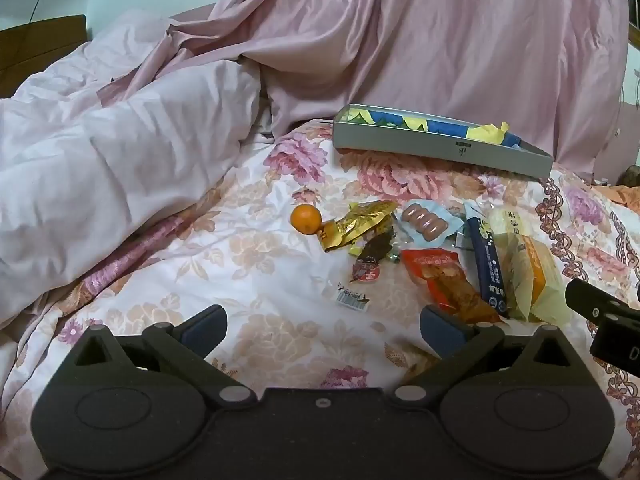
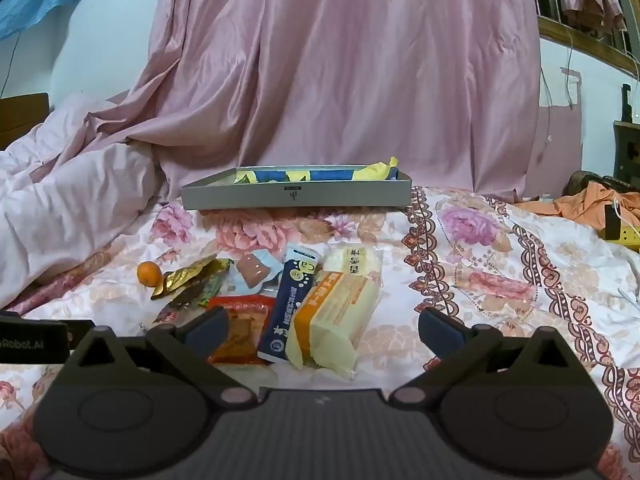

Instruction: Organize snacks

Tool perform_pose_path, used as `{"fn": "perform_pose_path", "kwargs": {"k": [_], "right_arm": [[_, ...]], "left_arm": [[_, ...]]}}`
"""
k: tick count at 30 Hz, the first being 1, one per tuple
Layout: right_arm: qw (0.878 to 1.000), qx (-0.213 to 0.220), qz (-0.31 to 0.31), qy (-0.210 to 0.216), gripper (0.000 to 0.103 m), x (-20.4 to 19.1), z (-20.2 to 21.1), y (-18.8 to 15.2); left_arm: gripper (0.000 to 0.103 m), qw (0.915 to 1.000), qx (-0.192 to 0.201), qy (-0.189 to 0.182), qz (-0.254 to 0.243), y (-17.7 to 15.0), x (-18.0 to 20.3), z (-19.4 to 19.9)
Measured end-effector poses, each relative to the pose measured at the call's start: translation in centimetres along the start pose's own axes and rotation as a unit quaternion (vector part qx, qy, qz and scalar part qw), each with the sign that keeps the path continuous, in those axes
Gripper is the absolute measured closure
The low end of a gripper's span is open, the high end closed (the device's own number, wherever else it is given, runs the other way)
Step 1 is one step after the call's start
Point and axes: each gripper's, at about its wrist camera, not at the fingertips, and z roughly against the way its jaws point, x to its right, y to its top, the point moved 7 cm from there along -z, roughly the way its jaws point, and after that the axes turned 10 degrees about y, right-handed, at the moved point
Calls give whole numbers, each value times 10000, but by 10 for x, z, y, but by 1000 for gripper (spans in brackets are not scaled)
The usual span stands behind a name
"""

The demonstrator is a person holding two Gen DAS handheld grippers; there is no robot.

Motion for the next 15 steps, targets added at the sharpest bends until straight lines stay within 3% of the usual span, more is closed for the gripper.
{"fn": "perform_pose_path", "kwargs": {"k": [15], "right_arm": [[10000,-58,-26,4,0,-2,0,-1]], "left_arm": [[1,10000,13,6,-14,0,0,0]]}}
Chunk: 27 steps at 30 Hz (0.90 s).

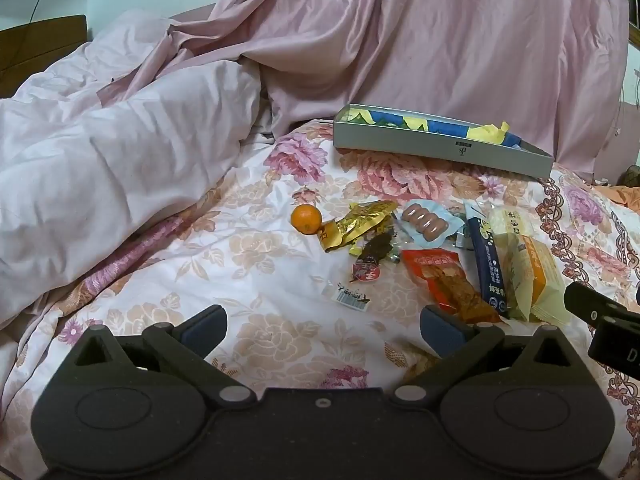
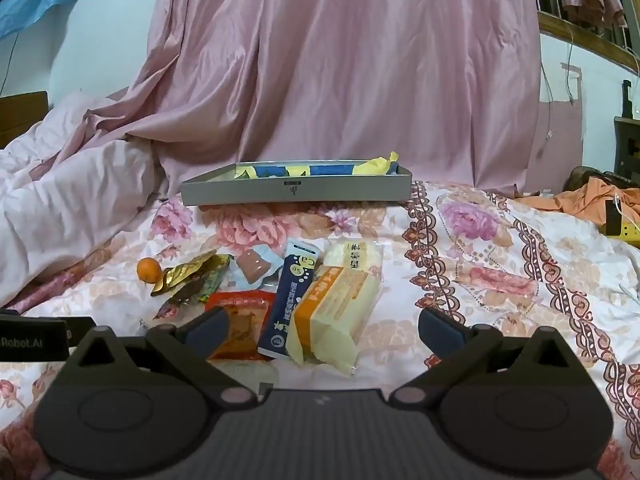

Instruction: Organize snacks

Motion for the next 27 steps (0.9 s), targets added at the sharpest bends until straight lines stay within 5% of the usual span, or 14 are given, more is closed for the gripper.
{"fn": "perform_pose_path", "kwargs": {"k": [27], "right_arm": [[9999,-116,-28,37,0,1,-2,-2]], "left_arm": [[1,10000,-8,0,6,0,0,0]]}}
